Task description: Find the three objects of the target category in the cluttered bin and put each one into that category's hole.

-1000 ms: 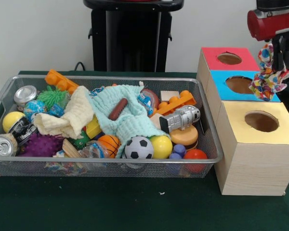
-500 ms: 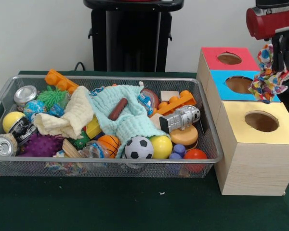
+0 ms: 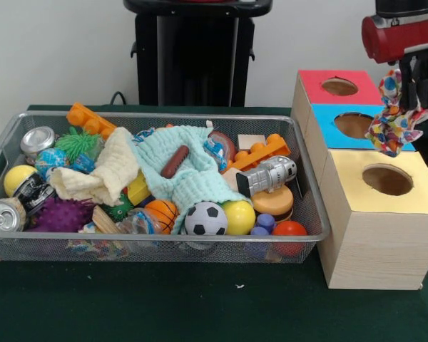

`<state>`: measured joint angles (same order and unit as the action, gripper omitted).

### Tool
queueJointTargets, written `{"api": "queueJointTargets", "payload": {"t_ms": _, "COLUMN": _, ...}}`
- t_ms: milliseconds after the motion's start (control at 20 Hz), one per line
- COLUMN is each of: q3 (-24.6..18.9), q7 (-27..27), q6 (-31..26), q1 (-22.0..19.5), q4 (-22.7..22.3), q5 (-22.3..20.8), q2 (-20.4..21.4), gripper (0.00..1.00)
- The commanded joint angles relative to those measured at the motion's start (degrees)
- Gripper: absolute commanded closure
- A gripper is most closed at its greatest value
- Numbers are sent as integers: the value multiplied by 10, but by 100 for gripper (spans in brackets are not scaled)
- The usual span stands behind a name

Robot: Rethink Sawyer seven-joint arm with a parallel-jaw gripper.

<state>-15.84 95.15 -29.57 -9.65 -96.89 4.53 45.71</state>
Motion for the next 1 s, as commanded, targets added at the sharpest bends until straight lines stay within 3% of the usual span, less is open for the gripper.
{"api": "queueJointTargets", "payload": {"t_ms": 50, "q3": 19, "q7": 94, "q6": 39, "q1": -3, "q4": 6, "q5": -6, "q2": -33, "gripper": 100}}
{"api": "queueJointTargets", "payload": {"t_ms": 500, "q3": 23, "q7": 90, "q6": 58, "q1": 3, "q4": 17, "q5": -8, "q2": -49, "gripper": 100}}
{"api": "queueJointTargets", "payload": {"t_ms": 1000, "q3": 30, "q7": 102, "q6": 28, "q1": 16, "q4": 31, "q5": 13, "q2": -27, "gripper": 100}}
